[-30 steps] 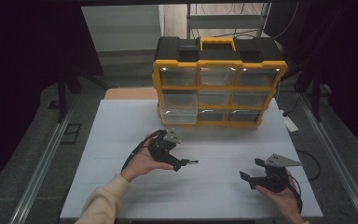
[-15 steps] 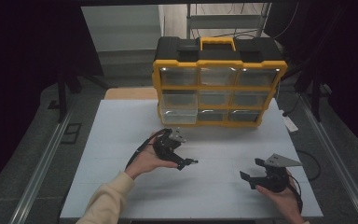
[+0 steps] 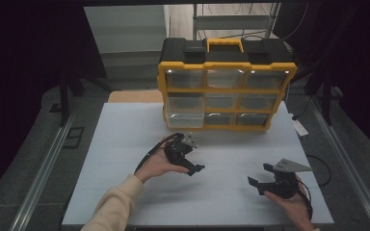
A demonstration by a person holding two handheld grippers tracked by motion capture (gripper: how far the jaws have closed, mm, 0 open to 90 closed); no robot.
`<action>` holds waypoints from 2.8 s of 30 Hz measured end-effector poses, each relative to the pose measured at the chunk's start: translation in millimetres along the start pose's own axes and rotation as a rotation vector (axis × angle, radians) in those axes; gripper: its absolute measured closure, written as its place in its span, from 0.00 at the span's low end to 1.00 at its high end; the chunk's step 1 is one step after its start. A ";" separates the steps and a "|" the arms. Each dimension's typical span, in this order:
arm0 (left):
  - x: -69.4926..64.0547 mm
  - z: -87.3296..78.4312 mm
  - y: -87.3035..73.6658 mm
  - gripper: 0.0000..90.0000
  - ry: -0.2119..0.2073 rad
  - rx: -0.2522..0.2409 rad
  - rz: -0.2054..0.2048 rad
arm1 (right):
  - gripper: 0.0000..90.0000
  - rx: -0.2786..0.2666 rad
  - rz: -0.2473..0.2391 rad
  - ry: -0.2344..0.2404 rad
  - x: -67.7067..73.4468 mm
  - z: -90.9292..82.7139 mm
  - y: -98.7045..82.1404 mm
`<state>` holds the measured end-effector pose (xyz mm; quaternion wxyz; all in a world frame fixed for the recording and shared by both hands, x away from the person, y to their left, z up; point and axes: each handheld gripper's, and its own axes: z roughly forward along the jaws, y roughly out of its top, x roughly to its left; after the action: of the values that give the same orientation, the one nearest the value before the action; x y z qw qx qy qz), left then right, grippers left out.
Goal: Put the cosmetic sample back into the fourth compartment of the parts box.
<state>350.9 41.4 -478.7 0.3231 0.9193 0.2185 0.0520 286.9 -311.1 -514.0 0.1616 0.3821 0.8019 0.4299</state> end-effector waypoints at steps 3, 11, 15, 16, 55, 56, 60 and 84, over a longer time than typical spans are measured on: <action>0.6 3.5 1.2 0.14 -0.007 0.004 0.000 | 0.17 0.001 0.000 -0.001 0.1 0.2 0.0; 1.5 12.0 4.9 0.14 -0.020 0.018 0.008 | 0.17 0.003 0.004 -0.001 -0.5 0.4 -0.3; 2.1 16.1 4.9 0.14 -0.022 0.029 0.012 | 0.17 0.003 0.003 -0.001 -0.5 0.3 -0.4; 2.3 17.4 4.7 0.14 -0.022 0.036 0.014 | 0.17 0.003 0.002 -0.002 -0.5 0.3 -0.4; 11.2 46.3 -6.3 0.29 -0.053 0.119 0.051 | 0.17 0.011 0.002 -0.009 -1.0 0.8 -1.0; 11.1 46.7 -6.6 0.30 -0.052 0.121 0.051 | 0.17 0.011 0.002 -0.009 -1.1 0.9 -1.0; 11.7 45.6 -7.1 0.36 -0.048 0.114 0.064 | 0.17 0.009 0.004 -0.005 -1.3 0.7 -1.1; 11.9 43.3 -8.1 0.90 -0.070 0.094 0.120 | 0.17 0.006 -0.001 -0.006 -1.1 0.2 -1.0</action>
<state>368.9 27.4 -518.2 0.2832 0.9462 0.1540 0.0288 287.3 -312.1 -515.0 0.1628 0.3833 0.8031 0.4262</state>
